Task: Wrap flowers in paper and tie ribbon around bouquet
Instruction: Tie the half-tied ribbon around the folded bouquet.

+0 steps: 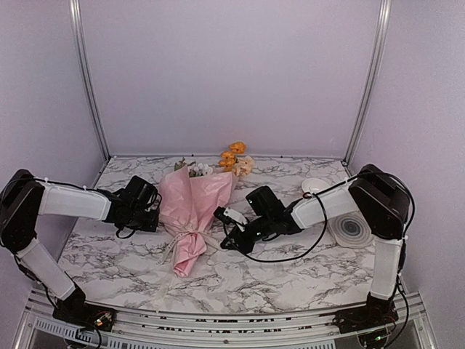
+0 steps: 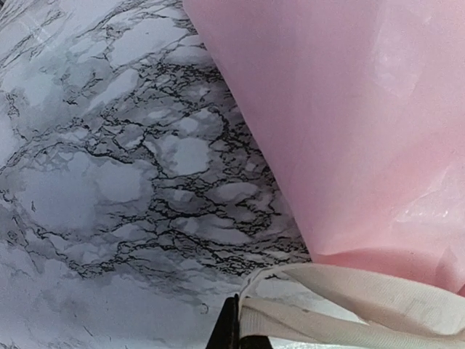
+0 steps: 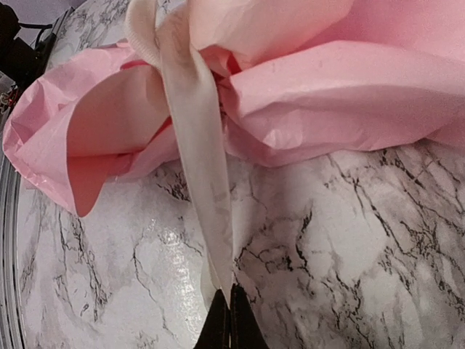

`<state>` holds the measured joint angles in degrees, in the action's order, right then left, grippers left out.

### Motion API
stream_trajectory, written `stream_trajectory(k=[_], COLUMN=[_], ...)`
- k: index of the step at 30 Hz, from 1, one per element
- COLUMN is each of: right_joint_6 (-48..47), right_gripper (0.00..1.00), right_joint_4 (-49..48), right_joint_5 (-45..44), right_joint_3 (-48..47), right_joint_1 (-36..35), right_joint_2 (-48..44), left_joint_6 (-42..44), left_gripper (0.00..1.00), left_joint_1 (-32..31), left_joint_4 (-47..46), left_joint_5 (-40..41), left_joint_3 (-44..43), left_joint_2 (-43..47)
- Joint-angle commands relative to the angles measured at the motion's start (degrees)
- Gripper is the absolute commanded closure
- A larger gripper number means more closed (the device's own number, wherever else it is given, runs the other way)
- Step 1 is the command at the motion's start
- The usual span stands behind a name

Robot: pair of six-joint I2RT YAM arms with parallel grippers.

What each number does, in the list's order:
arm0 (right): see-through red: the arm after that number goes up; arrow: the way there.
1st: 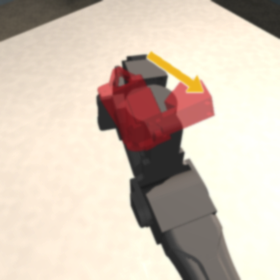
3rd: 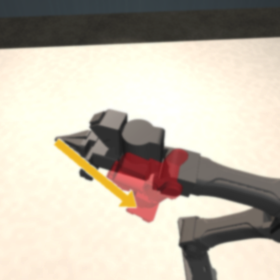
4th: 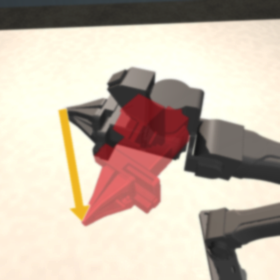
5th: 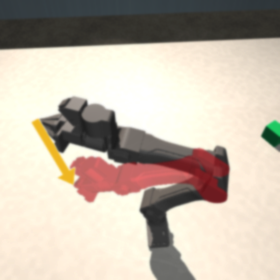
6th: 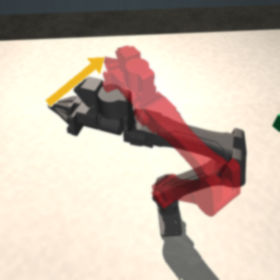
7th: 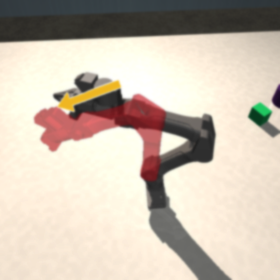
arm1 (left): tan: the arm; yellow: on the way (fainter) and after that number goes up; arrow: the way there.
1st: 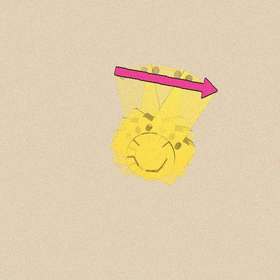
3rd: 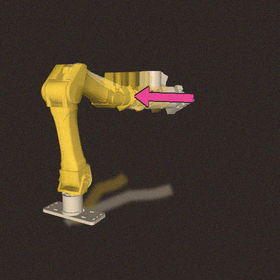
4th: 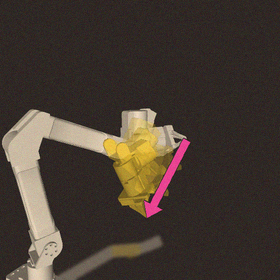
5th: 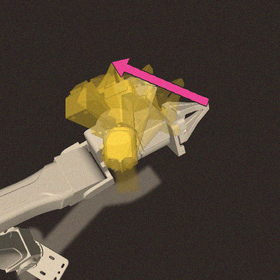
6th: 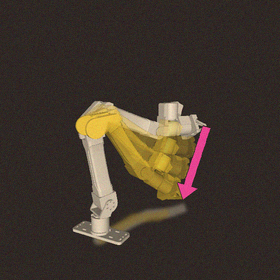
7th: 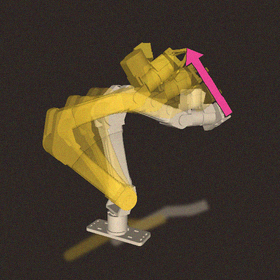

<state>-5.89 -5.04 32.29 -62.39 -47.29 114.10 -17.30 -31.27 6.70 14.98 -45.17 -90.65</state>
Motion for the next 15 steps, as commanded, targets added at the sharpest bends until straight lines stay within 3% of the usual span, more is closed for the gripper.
stream_trajectory(k=[1, 15], right_joint_6=[-0.52, 1.41], right_gripper=[1.0, 1.0], right_joint_4=[2.26, 1.16], right_joint_5=[-1.73, -0.41], right_joint_3=[0.46, 4.19], right_joint_1=[-0.33, -0.29], right_joint_2=[-0.27, -0.95], left_joint_6=[0.09, -0.67], left_gripper=[1.0, 1.0], left_joint_1=[1.09, 2.88], left_joint_4=[0.53, -1.44], left_joint_5=[-0.29, -4.24], left_joint_3=[-0.33, 1.65], left_joint_2=[-2.18, -2.65])
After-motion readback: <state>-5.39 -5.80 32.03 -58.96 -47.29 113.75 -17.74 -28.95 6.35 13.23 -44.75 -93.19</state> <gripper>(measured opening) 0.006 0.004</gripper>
